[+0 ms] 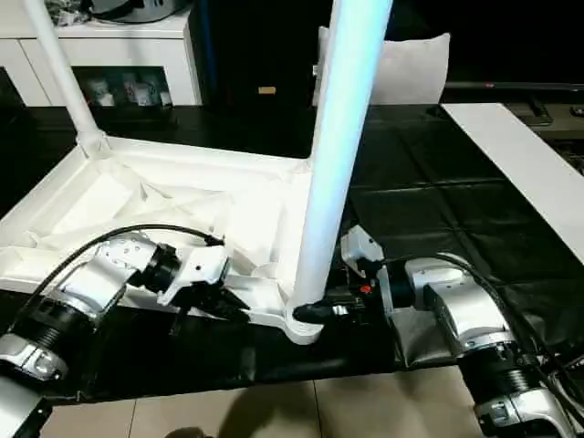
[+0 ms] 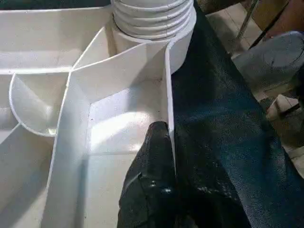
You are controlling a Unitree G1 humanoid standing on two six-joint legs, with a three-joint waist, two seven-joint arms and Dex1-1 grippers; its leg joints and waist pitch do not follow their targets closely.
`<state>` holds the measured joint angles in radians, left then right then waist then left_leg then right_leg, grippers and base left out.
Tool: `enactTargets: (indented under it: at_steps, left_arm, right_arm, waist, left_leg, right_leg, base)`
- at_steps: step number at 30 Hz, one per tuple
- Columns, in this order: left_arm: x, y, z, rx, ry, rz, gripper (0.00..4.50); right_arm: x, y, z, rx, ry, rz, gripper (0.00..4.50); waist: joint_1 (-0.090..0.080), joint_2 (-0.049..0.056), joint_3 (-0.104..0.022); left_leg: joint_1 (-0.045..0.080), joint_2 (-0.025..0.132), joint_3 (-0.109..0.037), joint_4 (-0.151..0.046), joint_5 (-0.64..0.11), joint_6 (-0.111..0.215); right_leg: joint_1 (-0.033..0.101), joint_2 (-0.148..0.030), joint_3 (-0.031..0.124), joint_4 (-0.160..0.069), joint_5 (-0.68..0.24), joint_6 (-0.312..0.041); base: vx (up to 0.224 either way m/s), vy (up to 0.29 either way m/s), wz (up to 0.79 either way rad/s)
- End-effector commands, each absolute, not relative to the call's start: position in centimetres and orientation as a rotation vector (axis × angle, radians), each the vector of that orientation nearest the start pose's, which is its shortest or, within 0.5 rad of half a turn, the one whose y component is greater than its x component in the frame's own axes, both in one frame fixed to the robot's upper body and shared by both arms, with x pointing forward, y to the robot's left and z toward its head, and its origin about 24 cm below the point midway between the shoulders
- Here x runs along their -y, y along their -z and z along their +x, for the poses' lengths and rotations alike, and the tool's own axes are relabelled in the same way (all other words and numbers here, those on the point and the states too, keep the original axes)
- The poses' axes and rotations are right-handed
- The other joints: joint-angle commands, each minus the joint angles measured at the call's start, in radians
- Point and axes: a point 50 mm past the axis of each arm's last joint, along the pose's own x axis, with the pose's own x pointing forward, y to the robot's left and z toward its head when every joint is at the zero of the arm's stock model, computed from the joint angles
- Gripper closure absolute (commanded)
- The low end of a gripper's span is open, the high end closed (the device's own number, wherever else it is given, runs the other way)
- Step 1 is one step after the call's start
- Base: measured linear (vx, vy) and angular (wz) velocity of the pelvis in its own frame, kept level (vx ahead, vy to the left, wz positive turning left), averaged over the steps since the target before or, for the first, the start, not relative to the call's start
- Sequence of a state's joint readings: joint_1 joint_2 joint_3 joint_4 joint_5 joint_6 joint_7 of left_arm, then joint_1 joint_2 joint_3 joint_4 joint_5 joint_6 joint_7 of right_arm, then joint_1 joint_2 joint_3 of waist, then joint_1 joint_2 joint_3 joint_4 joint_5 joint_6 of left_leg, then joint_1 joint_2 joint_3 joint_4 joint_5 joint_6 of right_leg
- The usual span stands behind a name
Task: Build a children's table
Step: Rotate leg to tighten
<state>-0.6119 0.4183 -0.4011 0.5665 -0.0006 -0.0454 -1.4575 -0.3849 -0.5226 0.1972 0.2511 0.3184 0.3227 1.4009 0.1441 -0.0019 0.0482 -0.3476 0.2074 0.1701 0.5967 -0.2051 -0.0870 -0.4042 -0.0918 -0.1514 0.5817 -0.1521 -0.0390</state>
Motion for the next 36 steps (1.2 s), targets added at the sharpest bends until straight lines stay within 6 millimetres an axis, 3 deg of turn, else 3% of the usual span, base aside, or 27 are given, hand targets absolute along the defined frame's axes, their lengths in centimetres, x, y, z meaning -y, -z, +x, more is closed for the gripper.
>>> enactTargets:
  at_steps: [1,6,8,9,10,13,15,17,19,21,23,24,28,31,33,34,36]
  left_arm:
    - [-11.5,-6.6,30.5,-0.395,1.648,0.505,4.5]
    - [-10.5,-6.9,31.3,-0.376,1.505,0.428,4.5]
    - [-9.4,-7.0,31.9,-0.365,1.392,0.374,4.5]
    - [-8.9,-7.1,32.3,-0.364,1.341,0.342,4.5]
    - [-8.9,-7.1,32.3,-0.364,1.341,0.342,4.5]
    - [-6.3,-7.3,32.9,-0.344,1.182,0.277,4.5]
    - [-5.7,-7.2,33.2,-0.337,1.126,0.272,4.5]
    - [-5.6,-7.2,33.2,-0.336,1.115,0.275,4.5]
    - [-5.1,-7.2,33.5,-0.32,1.058,0.297,4.5]
    - [-5.1,-7.2,33.5,-0.32,1.058,0.297,4.5]
    - [-5.1,-7.1,33.5,-0.314,1.045,0.321,4.5]
    - [-5.5,-7.1,33.5,-0.314,1.049,0.333,4.5]
    - [-6.3,-7.0,33.4,-0.317,1.071,0.354,4.5]
    - [-7.0,-6.8,33.1,-0.318,1.114,0.376,4.5]
    - [-7.5,-6.6,32.8,-0.314,1.161,0.4,4.5]
    - [-8.9,-6.2,32.2,-0.318,1.283,0.461,4.5]
    - [-9.5,-6.0,32.0,-0.328,1.315,0.477,4.5]
  right_arm:
    - [15.7,-7.0,27.2,-0.385,-1.472,0.041,2.37]
    - [14.5,-6.5,28.5,-0.37,-1.271,0.026,2.41]
    - [13.5,-6.1,30.0,-0.358,-1.075,0.048,2.41]
    - [13.0,-6.0,30.5,-0.358,-1.006,0.042,2.42]
    - [13.0,-6.0,30.5,-0.358,-1.006,0.042,2.43]
    - [10.8,-5.3,32.4,-0.365,-0.744,0.058,2.46]
    - [10.1,-5.2,32.9,-0.364,-0.668,0.07,2.46]
    - [10.0,-5.2,32.9,-0.363,-0.655,0.072,2.46]
    - [9.4,-5.4,33.2,-0.331,-0.632,0.054,2.46]
    - [9.4,-5.4,33.2,-0.331,-0.632,0.054,1.8]
    - [9.4,-6.0,33.3,-0.277,-0.637,0.063,1.79]
    - [9.9,-6.2,33.2,-0.252,-0.645,0.056,1.51]
    - [11.1,-6.4,33.0,-0.22,-0.662,0.04,1.29]
    - [12.3,-6.5,32.6,-0.207,-0.69,0.031,0.87]
    - [13.1,-6.6,32.3,-0.203,-0.72,0.03,0.82]
    - [14.8,-6.9,31.6,-0.214,-0.83,-0.043,0.74]
    - [15.4,-7.0,31.3,-0.21,-0.88,-0.087,0.74]
  waist:
    - [-0.005,-0.007,-0.071]
    - [-0.013,-0.007,-0.065]
    - [-0.028,-0.005,-0.063]
    - [-0.045,-0.01,-0.062]
    - [-0.057,-0.008,-0.063]
    - [-0.085,-0.008,-0.067]
    - [-0.092,-0.008,-0.069]
    - [-0.09,-0.007,-0.069]
    - [-0.087,-0.005,-0.071]
    - [-0.085,-0.004,-0.071]
    - [-0.082,0.0,-0.072]
    - [-0.081,-0.002,-0.074]
    - [-0.077,0.0,-0.073]
    - [-0.074,0.0,-0.073]
    - [-0.071,-0.001,-0.073]
    - [-0.07,0.0,-0.071]
    - [-0.067,-0.001,-0.072]
  left_leg:
    - [0.001,0.035,-0.002,-0.066,-0.121,0.059]
    - [0.005,0.027,-0.003,-0.067,-0.162,0.033]
    - [0.002,0.024,-0.008,-0.069,-0.178,0.012]
    - [0.001,0.02,-0.011,-0.068,-0.195,0.001]
    - [0.003,0.017,-0.011,-0.065,-0.198,0.001]
    - [-0.006,0.016,-0.011,-0.064,-0.17,0.008]
    - [-0.002,0.009,-0.007,-0.061,-0.156,0.029]
    - [-0.001,0.009,-0.007,-0.061,-0.152,0.037]
    - [-0.002,0.016,-0.006,-0.064,-0.124,0.061]
    - [-0.002,0.018,-0.006,-0.065,-0.115,0.062]
    - [-0.003,0.022,-0.006,-0.066,-0.109,0.065]
    - [-0.004,0.021,-0.006,-0.065,-0.106,0.066]
    - [-0.002,0.024,-0.005,-0.065,-0.11,0.074]
    - [-0.004,0.023,-0.004,-0.065,-0.108,0.084]
    - [-0.003,0.023,-0.007,-0.066,-0.108,0.083]
    - [-0.005,0.022,-0.005,-0.065,-0.121,0.093]
    - [-0.005,0.026,-0.005,-0.065,-0.118,0.092]
  right_leg:
    - [0.064,-0.072,0.066,-0.068,-0.339,-0.109]
    - [0.059,-0.072,0.059,-0.088,-0.456,-0.062]
    - [0.061,-0.071,0.052,-0.09,-0.486,-0.048]
    - [0.064,-0.072,0.044,-0.097,-0.516,-0.033]
    - [0.062,-0.072,0.042,-0.101,-0.528,-0.025]
    - [0.064,-0.069,0.045,-0.095,-0.471,-0.044]
    - [0.062,-0.066,0.047,-0.098,-0.46,-0.053]
    - [0.063,-0.066,0.048,-0.097,-0.452,-0.055]
    - [0.062,-0.064,0.055,-0.087,-0.38,-0.075]
    - [0.063,-0.065,0.056,-0.083,-0.356,-0.085]
    - [0.064,-0.066,0.06,-0.077,-0.319,-0.103]
    - [0.068,-0.067,0.061,-0.074,-0.303,-0.108]
    - [0.067,-0.067,0.064,-0.07,-0.27,-0.127]
    - [0.069,-0.068,0.065,-0.069,-0.26,-0.133]
    - [0.072,-0.068,0.063,-0.07,-0.268,-0.129]
    - [0.073,-0.067,0.065,-0.073,-0.28,-0.117]
    - [0.07,-0.069,0.066,-0.069,-0.273,-0.123]
  base:
    - [0.0,0.0,0.0]
    - [0.0,0.0,0.0]
    - [0.0,0.0,0.0]
    - [0.0,0.0,0.0]
    - [0.0,0.0,0.0]
    - [0.0,0.0,0.0]
    - [0.0,0.0,0.0]
    - [0.0,0.0,0.0]
    - [0.0,0.0,0.0]
    - [0.0,0.0,0.0]
    - [0.0,0.0,0.0]
    - [0.0,0.0,0.0]
    - [0.0,0.0,0.0]
    - [0.0,0.0,0.0]
    - [0.0,0.0,0.0]
    - [0.0,0.0,0.0]
    - [0.0,0.0,0.0]
